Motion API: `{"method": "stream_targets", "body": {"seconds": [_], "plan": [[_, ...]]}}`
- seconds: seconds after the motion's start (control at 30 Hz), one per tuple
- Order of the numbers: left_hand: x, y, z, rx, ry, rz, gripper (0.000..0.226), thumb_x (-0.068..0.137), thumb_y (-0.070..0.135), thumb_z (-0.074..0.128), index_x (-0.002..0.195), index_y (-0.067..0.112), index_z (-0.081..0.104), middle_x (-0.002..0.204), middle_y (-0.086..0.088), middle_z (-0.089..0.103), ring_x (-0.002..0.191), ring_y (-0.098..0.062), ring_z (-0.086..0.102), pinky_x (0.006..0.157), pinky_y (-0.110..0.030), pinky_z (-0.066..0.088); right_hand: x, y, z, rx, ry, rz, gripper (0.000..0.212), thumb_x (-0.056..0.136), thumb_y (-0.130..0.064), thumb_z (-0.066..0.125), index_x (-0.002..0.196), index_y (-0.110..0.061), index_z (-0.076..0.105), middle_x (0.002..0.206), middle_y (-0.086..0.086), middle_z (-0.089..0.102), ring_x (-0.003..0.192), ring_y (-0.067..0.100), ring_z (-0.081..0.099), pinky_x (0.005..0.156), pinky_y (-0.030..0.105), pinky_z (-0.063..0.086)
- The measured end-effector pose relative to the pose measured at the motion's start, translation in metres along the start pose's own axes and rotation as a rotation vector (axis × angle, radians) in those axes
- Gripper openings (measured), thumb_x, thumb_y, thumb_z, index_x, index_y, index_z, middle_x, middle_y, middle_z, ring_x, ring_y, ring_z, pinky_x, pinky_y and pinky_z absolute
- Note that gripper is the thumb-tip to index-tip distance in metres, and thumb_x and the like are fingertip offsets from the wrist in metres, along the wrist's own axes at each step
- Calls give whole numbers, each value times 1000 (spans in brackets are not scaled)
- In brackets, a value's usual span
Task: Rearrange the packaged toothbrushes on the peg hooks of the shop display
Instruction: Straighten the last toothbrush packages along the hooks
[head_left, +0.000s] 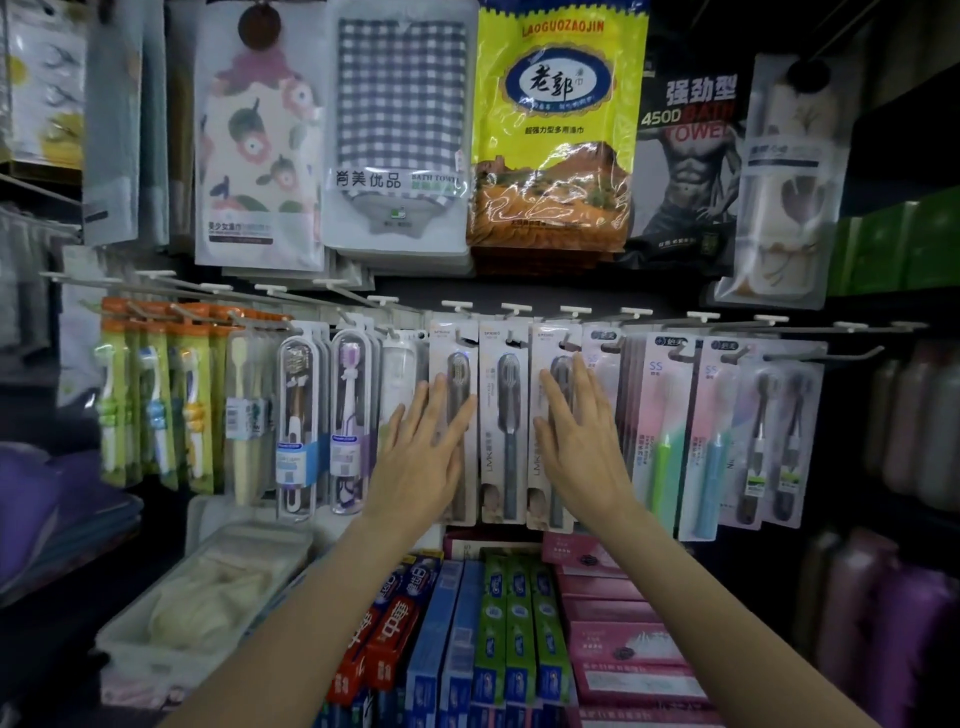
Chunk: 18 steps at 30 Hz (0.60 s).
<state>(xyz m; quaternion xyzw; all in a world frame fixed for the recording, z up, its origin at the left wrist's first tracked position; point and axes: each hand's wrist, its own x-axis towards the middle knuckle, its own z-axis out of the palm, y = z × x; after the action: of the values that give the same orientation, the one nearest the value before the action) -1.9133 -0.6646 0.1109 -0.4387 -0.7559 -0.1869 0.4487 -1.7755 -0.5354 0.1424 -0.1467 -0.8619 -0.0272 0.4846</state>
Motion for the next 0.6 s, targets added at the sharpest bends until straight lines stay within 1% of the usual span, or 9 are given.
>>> {"method": "stream_targets", "body": {"seconds": [0.07,0.1,0.17,0.23,0.33,0.4,0.47,0.53,0.6], "plan": [[-21,-2,4,5,-3,38,58,88,25,28,146,22,23,151,-14,26,139,-29,23,114,-42,14,-18,-4,6,18,52,-33,48,97,-30,29,140,-10,36,152,17,17,139,33,20,112,42,21],[-29,-6,5,13,-10,52,59,87,24,29,146,22,23,150,-13,27,139,-29,23,114,-41,11,-25,-8,10,23,48,-70,46,96,-29,29,137,-9,39,149,19,23,136,35,27,109,45,27],[-40,-17,3,31,-17,39,59,87,24,29,146,20,22,150,-12,27,138,-29,25,112,-41,11,-33,-17,20,1,24,-178,43,95,-23,33,134,-7,43,144,20,30,131,34,33,105,45,35],[-42,-32,-3,26,-8,-18,57,89,24,28,145,18,24,150,-12,26,139,-27,22,112,-39,10,-30,-31,30,-25,20,-279,43,93,-18,37,134,-8,44,143,21,34,130,31,30,105,45,35],[-36,-54,-15,3,2,-116,54,92,28,26,144,17,25,151,-12,24,138,-23,15,111,-38,8,-16,-61,42,-48,16,-353,41,93,-19,39,134,-13,43,145,21,33,135,33,30,108,48,32],[-33,-68,-23,19,10,-162,56,90,28,26,145,18,25,152,-13,22,139,-24,14,111,-38,7,-4,-83,48,-94,15,-361,42,90,-21,47,132,-15,47,146,21,33,136,33,32,110,49,26],[-32,-81,-30,11,9,-200,59,89,31,22,146,20,21,153,-9,12,142,-24,8,114,-37,5,11,-100,54,-148,38,-364,45,86,-23,55,130,-14,51,144,22,37,134,35,35,108,48,21],[-30,-93,-34,2,-11,-209,61,87,34,18,146,23,13,154,-6,4,142,-27,3,113,-41,7,23,-111,61,-179,43,-340,49,82,-22,64,129,-14,53,142,22,40,133,36,37,107,49,20],[-26,-102,-40,-4,-40,-204,62,86,36,12,147,24,12,155,-7,4,142,-31,2,113,-44,11,35,-118,65,-221,56,-290,50,81,-23,66,129,-15,53,142,21,40,134,35,35,107,49,18]]}}
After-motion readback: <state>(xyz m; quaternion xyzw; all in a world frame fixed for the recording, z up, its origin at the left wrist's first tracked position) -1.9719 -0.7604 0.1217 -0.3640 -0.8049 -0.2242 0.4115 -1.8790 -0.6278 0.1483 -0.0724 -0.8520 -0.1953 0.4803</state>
